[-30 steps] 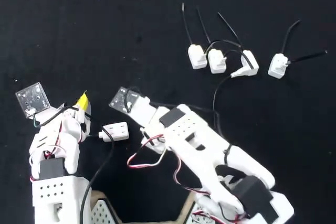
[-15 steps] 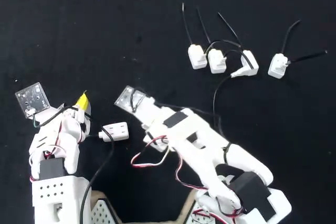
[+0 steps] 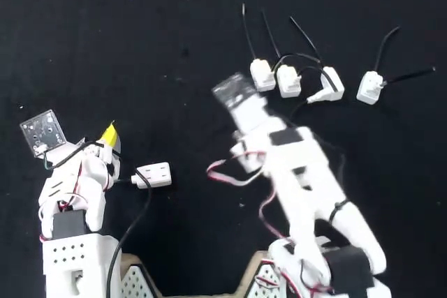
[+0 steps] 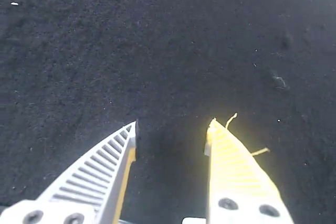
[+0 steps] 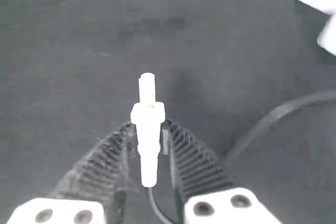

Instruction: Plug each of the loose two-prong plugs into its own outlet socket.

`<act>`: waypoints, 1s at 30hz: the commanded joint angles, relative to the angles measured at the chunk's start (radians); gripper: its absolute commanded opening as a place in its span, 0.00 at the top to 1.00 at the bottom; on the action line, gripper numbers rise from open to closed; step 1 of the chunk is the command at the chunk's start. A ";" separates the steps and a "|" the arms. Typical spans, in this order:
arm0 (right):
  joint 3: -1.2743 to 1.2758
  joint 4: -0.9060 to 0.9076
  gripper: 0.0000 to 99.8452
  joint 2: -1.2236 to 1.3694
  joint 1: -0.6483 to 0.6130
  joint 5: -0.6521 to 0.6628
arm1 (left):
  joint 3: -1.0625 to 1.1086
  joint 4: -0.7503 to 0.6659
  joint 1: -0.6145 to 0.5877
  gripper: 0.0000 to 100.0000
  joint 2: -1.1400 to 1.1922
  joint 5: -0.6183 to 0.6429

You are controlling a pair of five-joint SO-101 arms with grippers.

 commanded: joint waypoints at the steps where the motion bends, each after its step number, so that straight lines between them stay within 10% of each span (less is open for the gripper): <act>1: -0.189 0.190 0.99 0.064 0.068 0.003 | -0.005 0.000 -0.005 0.78 -0.014 0.009; 16: -0.255 0.496 0.99 0.099 -0.196 0.592 | -0.004 0.000 -0.005 0.78 -0.014 0.009; 24: -0.197 0.377 0.99 -0.170 -0.347 0.310 | -0.004 0.000 0.001 0.78 -0.014 0.009; 30: 0.058 -0.078 0.99 -0.243 -0.485 0.066 | -0.004 -0.002 0.002 0.78 -0.014 0.014</act>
